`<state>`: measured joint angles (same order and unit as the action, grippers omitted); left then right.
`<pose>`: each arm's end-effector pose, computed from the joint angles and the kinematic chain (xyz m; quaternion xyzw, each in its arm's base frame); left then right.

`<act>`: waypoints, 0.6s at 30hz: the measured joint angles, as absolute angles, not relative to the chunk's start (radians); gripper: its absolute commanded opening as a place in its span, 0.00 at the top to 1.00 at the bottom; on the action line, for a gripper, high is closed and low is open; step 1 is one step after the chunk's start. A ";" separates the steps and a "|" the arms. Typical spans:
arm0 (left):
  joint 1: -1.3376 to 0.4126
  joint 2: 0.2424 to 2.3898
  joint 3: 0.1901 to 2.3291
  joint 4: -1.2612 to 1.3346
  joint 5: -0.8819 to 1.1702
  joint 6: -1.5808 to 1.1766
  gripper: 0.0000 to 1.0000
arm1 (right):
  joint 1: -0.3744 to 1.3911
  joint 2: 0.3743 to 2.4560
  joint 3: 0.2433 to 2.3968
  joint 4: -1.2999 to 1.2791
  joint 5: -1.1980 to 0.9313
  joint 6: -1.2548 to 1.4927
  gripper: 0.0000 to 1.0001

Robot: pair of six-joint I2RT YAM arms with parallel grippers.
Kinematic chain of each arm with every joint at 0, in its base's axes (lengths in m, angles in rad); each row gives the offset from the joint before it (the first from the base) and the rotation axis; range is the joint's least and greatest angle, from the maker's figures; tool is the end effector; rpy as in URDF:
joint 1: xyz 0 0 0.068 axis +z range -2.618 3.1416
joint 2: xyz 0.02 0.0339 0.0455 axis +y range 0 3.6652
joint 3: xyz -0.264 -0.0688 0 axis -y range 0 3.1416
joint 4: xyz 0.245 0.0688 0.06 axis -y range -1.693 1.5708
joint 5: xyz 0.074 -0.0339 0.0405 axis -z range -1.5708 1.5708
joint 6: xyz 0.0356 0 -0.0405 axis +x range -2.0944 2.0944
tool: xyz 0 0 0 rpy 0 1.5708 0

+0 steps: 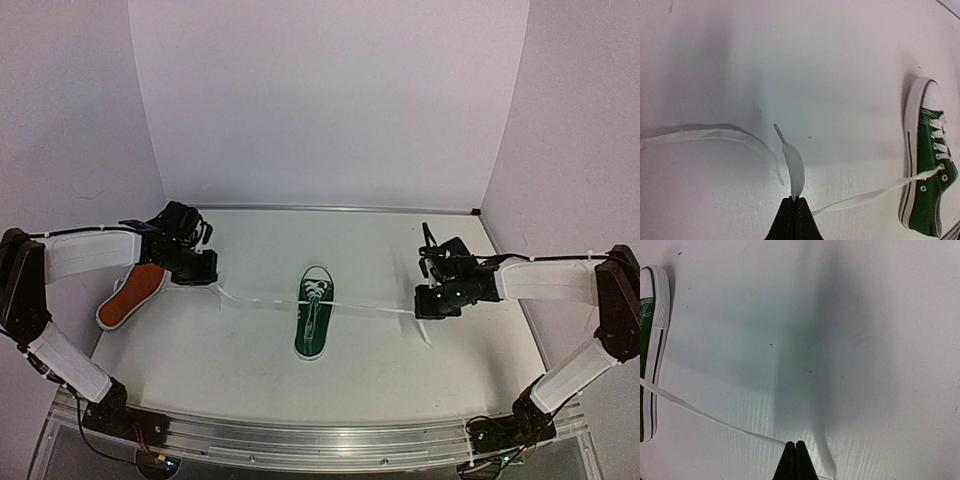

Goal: Tie the shoes

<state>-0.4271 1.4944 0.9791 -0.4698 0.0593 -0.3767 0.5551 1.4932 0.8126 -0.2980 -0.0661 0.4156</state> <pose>0.2750 -0.1275 0.2169 0.0327 0.9565 -0.1390 0.2545 0.2442 0.1542 0.1783 -0.0762 0.9530 0.1640 0.2432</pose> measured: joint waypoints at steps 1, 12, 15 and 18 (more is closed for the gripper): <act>-0.455 1.489 0.978 -0.450 0.075 -0.362 1.00 | 0.555 1.493 0.813 -0.291 -0.084 0.416 1.00; -0.582 1.574 1.217 -0.214 0.258 -0.310 1.00 | 0.555 1.474 0.815 -0.233 -0.212 0.422 1.00; -0.613 1.669 1.306 -0.129 0.324 -0.311 1.00 | 0.555 1.440 0.793 -0.207 -0.235 0.440 1.00; -0.667 1.768 1.384 -0.089 0.370 -0.303 1.00 | 0.555 1.412 0.767 -0.183 -0.252 0.457 1.00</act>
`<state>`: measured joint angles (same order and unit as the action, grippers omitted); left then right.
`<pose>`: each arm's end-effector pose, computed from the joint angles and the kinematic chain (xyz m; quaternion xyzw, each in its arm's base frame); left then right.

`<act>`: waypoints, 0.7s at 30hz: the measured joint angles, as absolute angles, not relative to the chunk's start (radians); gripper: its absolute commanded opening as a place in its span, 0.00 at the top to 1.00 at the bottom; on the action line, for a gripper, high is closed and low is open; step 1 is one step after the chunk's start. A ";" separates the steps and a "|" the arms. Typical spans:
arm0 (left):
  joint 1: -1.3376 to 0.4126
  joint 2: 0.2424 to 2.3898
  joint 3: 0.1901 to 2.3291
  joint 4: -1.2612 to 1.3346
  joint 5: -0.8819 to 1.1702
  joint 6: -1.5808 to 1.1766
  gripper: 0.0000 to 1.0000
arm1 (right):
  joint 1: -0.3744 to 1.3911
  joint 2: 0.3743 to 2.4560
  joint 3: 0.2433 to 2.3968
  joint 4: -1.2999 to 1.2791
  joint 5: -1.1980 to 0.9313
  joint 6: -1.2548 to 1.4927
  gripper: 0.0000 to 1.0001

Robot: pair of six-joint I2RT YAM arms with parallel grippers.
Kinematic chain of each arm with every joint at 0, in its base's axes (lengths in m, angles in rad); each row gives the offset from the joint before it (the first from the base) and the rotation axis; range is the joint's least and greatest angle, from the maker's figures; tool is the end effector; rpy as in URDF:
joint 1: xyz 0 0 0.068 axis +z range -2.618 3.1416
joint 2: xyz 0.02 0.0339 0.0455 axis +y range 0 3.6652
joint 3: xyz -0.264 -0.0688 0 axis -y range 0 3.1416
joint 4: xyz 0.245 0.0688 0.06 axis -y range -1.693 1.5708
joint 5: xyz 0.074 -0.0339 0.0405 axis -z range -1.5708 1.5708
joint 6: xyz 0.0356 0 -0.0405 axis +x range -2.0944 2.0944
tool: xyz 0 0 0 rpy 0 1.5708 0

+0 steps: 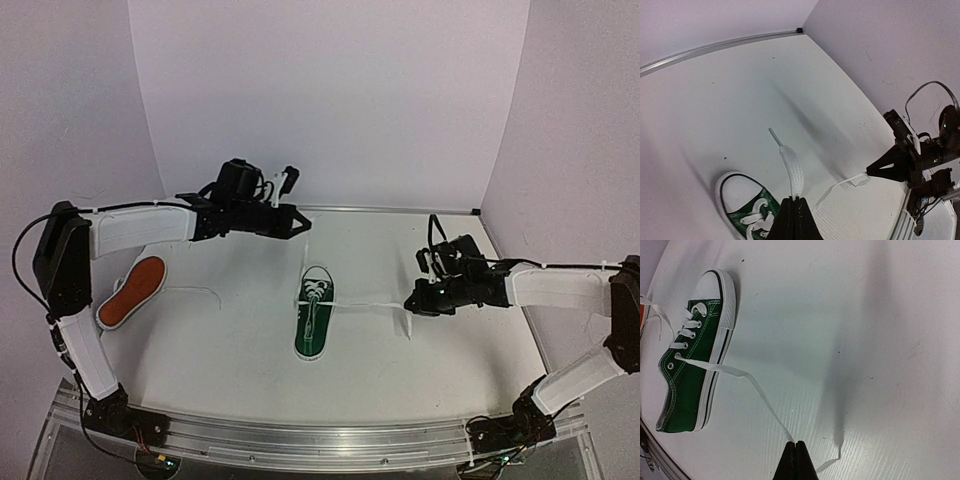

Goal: Tie the shoes

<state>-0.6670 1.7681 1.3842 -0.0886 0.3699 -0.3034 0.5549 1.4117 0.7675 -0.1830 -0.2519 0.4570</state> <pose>0.3195 -0.2680 0.2875 0.2460 0.8073 -0.3780 0.3807 0.2363 0.1569 0.1952 -0.0908 0.9210 0.2770 0.2585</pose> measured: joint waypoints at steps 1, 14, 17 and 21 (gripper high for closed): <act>-0.688 1.799 1.409 -0.083 0.381 -0.297 1.00 | 0.555 1.407 0.760 -0.176 -0.256 0.462 1.00; -0.887 2.021 1.600 -0.078 0.471 -0.217 1.00 | 0.555 1.389 0.734 -0.161 -0.256 0.490 1.00; -0.887 2.048 1.608 -0.084 0.484 -0.202 1.00 | 0.555 1.385 0.732 -0.155 -0.253 0.491 1.00; -0.907 2.050 1.604 -0.106 0.505 -0.171 1.00 | 0.554 1.386 0.721 -0.143 -0.252 0.491 1.00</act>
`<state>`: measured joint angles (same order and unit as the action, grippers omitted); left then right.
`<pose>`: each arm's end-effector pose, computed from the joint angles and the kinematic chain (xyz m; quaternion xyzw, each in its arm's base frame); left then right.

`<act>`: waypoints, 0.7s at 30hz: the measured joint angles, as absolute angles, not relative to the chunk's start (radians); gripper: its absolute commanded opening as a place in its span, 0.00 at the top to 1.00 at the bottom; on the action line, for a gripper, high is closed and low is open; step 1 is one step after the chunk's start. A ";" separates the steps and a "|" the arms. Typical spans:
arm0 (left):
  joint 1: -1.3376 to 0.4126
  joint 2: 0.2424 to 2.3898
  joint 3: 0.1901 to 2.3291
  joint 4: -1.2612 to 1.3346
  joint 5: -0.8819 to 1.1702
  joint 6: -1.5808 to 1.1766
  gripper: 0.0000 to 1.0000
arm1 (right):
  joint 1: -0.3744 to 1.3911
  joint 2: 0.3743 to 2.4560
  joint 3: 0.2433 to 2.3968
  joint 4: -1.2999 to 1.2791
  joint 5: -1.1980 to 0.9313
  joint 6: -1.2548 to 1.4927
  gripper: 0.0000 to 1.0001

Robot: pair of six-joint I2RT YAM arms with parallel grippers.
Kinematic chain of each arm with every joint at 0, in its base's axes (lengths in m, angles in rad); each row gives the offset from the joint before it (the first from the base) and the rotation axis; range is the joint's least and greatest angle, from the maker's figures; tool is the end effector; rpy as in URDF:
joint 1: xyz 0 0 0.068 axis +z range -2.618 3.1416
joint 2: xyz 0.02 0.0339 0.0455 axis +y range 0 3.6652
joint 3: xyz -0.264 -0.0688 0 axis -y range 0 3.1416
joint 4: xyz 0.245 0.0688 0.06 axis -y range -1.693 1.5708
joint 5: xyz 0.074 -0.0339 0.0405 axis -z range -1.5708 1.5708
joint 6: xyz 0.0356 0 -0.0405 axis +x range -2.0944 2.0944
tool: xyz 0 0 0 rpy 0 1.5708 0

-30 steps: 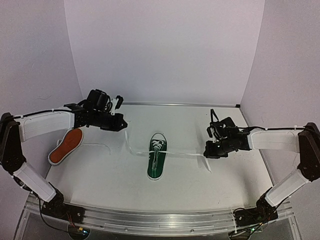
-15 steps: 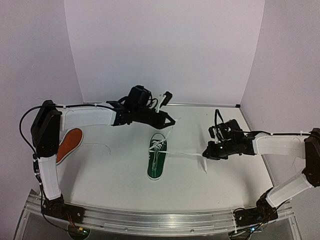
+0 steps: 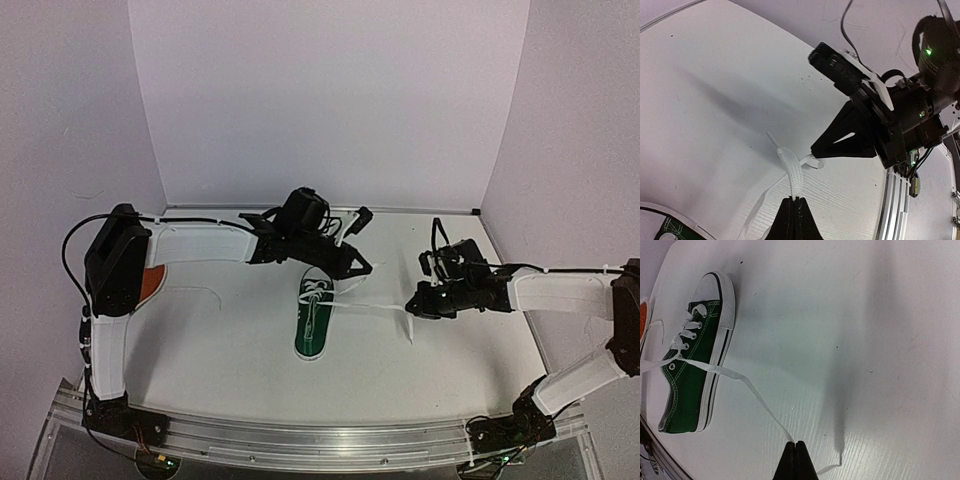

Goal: Tie the shoes

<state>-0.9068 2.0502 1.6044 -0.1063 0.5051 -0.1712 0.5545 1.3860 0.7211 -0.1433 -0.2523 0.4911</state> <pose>0.2811 -0.3872 0.2411 0.4177 0.7450 -0.4296 0.2932 0.2302 0.1530 0.1906 -0.0760 0.9189 0.2855 0.2615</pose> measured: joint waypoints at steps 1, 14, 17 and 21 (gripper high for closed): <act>-0.914 2.048 1.598 -0.104 0.510 -0.161 1.00 | 0.554 1.387 0.718 -0.141 -0.252 0.491 1.00; -1.007 2.020 1.430 -0.194 0.487 0.002 1.00 | 0.550 1.441 0.733 -0.121 -0.254 0.481 1.00; -1.033 2.020 1.432 -0.213 0.455 0.039 1.00 | 0.550 1.448 0.748 -0.125 -0.259 0.473 1.00; -1.063 2.030 1.451 -0.272 0.392 0.096 1.00 | 0.550 1.448 0.779 -0.125 -0.271 0.464 1.00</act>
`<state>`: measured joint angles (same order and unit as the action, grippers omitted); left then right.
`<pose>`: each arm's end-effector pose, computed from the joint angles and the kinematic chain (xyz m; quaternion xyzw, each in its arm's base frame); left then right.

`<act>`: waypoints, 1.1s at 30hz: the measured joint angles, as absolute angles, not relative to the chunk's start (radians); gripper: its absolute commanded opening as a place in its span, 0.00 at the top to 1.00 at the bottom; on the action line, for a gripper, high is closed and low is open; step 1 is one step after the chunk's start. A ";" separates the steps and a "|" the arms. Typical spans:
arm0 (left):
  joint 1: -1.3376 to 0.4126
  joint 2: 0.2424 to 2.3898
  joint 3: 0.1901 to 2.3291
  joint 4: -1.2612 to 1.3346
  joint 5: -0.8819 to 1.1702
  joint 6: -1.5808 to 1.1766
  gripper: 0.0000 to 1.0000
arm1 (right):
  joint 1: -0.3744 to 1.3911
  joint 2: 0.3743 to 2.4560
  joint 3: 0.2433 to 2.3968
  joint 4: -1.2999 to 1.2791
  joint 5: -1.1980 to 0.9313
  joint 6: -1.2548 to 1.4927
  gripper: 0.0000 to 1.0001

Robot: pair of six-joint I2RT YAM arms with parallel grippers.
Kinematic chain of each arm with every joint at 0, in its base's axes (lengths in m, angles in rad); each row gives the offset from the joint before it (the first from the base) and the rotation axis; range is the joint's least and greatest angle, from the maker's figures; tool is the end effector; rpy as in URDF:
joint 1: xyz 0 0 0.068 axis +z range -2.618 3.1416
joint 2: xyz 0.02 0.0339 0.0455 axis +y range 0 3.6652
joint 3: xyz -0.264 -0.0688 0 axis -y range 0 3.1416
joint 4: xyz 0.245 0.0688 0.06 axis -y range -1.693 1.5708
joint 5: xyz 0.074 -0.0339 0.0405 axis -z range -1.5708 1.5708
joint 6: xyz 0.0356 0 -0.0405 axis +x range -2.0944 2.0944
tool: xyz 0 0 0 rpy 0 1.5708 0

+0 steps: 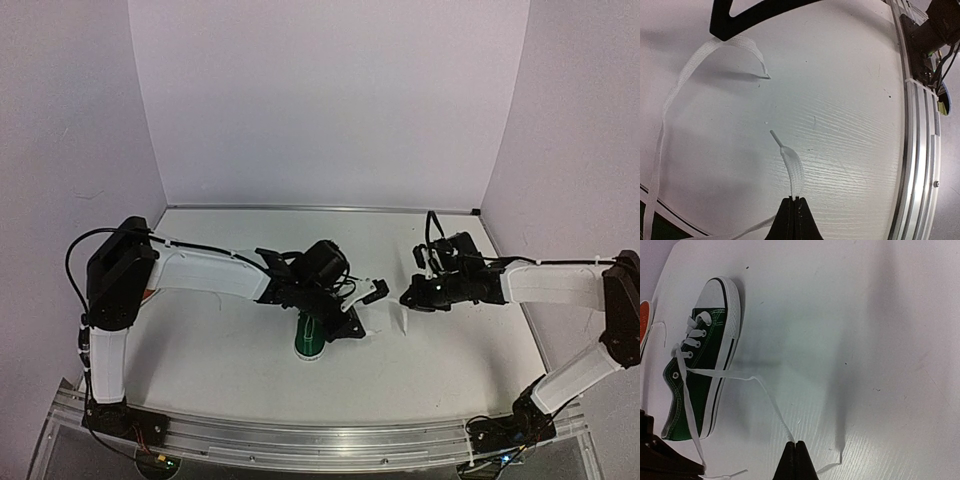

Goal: Tie the shoes

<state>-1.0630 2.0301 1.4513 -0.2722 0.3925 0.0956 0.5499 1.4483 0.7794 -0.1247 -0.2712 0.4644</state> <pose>0.2047 -0.3958 0.1860 0.5600 0.7306 -0.3222 0.2209 0.2449 0.1613 0.1935 -0.0904 0.9139 0.2917 0.2674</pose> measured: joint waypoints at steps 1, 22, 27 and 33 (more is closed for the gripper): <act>-1.068 2.037 1.461 -0.285 0.378 0.108 1.00 | 0.550 1.448 0.786 -0.124 -0.276 0.462 1.00; -0.845 1.812 1.317 -0.320 0.400 0.000 0.46 | 0.550 1.414 0.802 -0.007 -0.510 0.556 1.00; -0.726 1.746 1.268 -0.244 0.402 -0.094 0.54 | 0.550 1.410 0.797 0.159 -0.552 0.673 1.00; -0.646 1.776 1.180 -0.183 0.458 -0.201 0.55 | 0.584 1.472 0.795 0.394 -0.540 0.812 1.00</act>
